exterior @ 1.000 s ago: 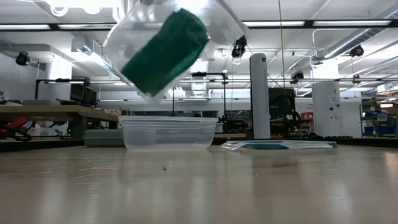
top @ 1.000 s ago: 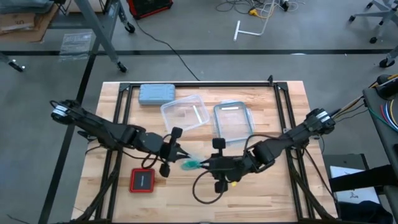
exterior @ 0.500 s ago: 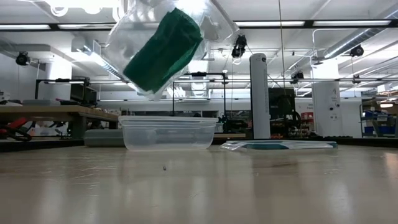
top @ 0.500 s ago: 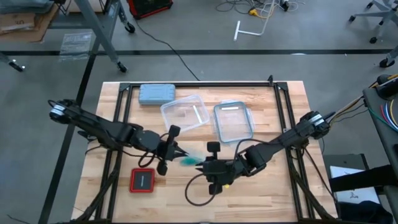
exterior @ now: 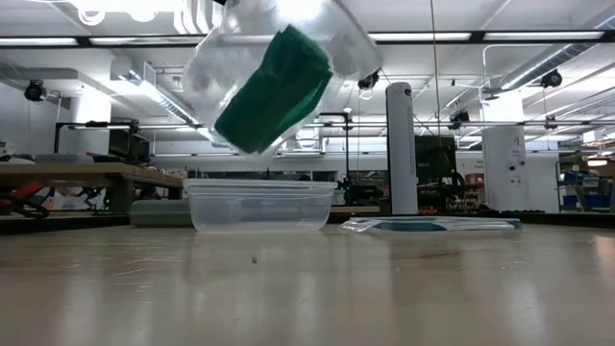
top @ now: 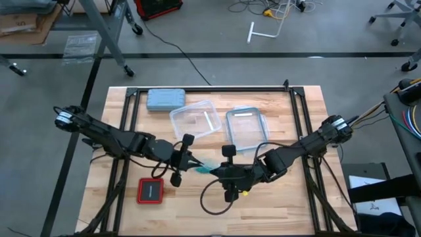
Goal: Roll bandage
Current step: Close the transparent zip bag
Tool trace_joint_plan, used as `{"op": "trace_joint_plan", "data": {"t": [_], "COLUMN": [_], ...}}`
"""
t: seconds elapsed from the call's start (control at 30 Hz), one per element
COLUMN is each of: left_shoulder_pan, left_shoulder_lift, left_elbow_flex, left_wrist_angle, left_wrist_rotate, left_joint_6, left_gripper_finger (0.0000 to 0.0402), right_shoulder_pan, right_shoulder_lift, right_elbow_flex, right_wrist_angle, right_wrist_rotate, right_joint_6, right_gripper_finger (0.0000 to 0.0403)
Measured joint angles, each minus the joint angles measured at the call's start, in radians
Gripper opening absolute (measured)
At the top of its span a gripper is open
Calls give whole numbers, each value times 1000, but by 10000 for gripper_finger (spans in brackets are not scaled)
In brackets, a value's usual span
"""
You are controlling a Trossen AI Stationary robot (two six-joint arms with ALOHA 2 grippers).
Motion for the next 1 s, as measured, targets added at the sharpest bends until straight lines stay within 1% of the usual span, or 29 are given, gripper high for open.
{"op": "trace_joint_plan", "data": {"t": [0.07,0.17,0.33,0.47,0.57,0.63,0.73,0.8,1.0], "left_shoulder_pan": [-2,-13,-66,-96,-117,-140,-168,-180,-187], "left_shoulder_lift": [2,2,2,2,2,2,2,2,2], "left_elbow_flex": [0,-2,-41,-53,-53,-53,-53,-53,-53], "left_wrist_angle": [27,33,31,34,50,52,53,59,46], "left_wrist_rotate": [20,92,92,29,11,6,-43,-82,-171], "left_joint_6": [-37,-91,-165,-189,-227,-244,-251,-251,-250], "left_gripper_finger": [0,0,0,0,0,0,0,0,0], "right_shoulder_pan": [0,-1,-4,-15,-29,-39,-48,-50,-48], "right_shoulder_lift": [-14,-47,-117,-137,-136,-136,-138,-139,-141], "right_elbow_flex": [-2,-3,-13,-45,-110,-168,-249,-277,-286], "right_wrist_angle": [-15,-12,-7,6,100,189,290,336,426], "right_wrist_rotate": [-1,-10,-27,-58,-134,-165,-166,-165,-168], "right_joint_6": [3,7,-32,-58,-64,-73,-80,-88,-124], "right_gripper_finger": [1,2,2,2,2,2,2,2,2]}}
